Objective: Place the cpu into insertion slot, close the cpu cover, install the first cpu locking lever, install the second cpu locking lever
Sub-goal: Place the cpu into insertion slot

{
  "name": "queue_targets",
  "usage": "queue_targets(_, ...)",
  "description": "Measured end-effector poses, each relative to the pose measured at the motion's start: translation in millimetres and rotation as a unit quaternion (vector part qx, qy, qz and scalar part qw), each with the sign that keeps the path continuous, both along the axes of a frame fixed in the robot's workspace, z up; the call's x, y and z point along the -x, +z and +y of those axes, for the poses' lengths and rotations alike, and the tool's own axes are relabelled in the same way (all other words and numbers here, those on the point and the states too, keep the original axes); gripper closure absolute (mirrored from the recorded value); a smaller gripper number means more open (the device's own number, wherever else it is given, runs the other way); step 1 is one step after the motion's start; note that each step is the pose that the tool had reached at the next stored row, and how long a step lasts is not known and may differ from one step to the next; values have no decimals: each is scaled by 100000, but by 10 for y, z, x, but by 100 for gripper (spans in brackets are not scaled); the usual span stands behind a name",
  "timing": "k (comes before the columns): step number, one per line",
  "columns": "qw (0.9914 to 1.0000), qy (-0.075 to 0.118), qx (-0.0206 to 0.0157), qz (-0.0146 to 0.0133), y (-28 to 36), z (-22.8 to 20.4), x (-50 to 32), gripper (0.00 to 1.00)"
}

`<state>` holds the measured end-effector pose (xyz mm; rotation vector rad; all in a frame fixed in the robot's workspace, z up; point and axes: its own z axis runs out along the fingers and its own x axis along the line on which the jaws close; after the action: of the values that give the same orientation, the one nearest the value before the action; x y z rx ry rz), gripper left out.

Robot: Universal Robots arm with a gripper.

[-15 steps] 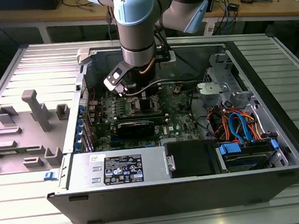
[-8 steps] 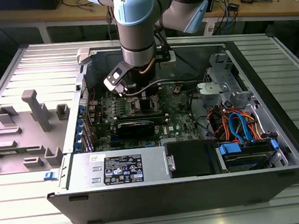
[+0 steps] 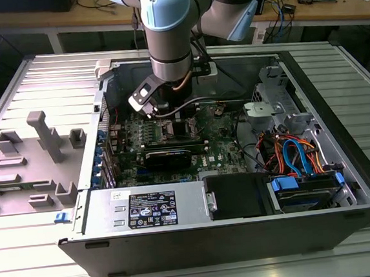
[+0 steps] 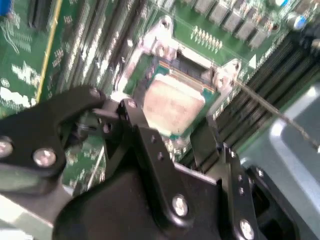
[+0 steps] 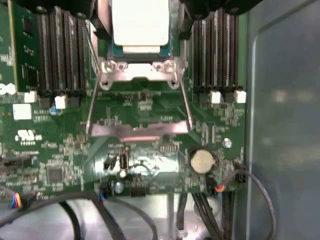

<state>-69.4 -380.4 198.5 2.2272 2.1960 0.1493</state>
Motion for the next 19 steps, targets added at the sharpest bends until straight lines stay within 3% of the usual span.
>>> queue_targets(8, 100000, 3, 313, 19, 3, -3, 1, 38)
queue_targets(9, 99999, 3, 379, 41, 5, -4, 2, 45)
queue_targets(11, 99999, -1, 441, 24, 2, -1, 1, 45)
queue_targets(19, 99995, 1, 1011, 12, 2, -2, 1, 46)
